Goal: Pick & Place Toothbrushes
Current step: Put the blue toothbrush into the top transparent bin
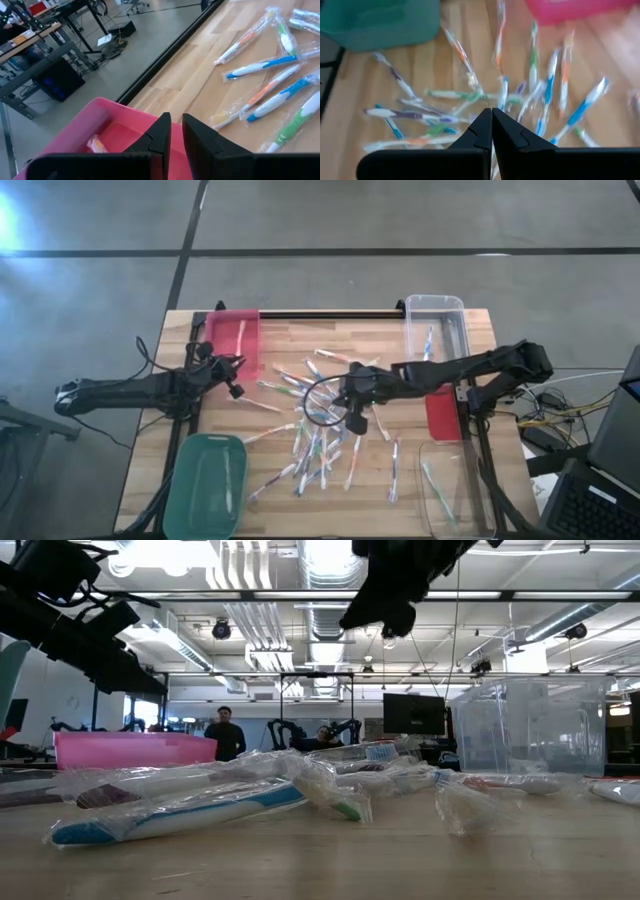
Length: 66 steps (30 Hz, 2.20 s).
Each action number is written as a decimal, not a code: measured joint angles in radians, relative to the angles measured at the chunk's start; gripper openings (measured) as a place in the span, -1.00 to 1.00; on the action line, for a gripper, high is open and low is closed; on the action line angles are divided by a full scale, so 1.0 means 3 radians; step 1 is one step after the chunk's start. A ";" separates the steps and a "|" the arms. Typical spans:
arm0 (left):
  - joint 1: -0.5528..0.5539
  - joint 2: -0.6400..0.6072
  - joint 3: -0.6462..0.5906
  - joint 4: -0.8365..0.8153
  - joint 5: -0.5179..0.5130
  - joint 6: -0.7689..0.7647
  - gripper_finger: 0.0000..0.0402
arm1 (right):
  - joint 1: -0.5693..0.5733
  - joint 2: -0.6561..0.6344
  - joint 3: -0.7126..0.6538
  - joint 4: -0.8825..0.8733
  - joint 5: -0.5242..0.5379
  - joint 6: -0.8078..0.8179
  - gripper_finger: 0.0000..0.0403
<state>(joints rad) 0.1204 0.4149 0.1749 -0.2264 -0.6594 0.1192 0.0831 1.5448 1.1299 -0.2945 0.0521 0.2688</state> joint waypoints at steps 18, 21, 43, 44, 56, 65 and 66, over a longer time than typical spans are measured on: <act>0.0000 -0.0001 0.0000 -0.0032 0.0006 0.0001 -0.74 | 0.0036 0.1377 0.1445 -0.1274 -0.0089 -0.0122 -0.96; 0.0000 0.0000 0.0000 -0.0040 0.0005 0.0001 -0.74 | 0.0034 0.1557 0.1578 -0.1294 -0.0089 -0.0137 -0.96; -0.0001 0.0000 0.0001 -0.0069 -0.0001 0.0001 -0.74 | 0.0027 0.2065 0.1788 -0.1596 -0.0086 -0.0146 -0.48; 0.0000 0.0000 0.0001 -0.0070 -0.0001 0.0001 -0.74 | 0.0027 0.2065 0.1776 -0.1586 -0.0086 -0.0147 -0.46; -0.0001 0.0000 0.0001 -0.0069 0.0000 0.0001 -0.74 | 0.0008 0.2017 0.1776 -0.1612 -0.0085 -0.0164 -0.35; -0.0001 -0.0001 0.0001 -0.0070 0.0000 0.0001 -0.74 | -0.0017 0.1999 0.1786 -0.1632 0.0212 -0.0382 -0.37; -0.0001 -0.0001 0.0001 -0.0071 0.0000 0.0001 -0.74 | -0.0026 0.1999 0.1784 -0.1632 0.0257 -0.0396 -0.39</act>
<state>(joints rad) 0.1200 0.4145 0.1753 -0.2478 -0.6594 0.1196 0.0754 2.1445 1.6650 -0.7841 0.1290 0.1501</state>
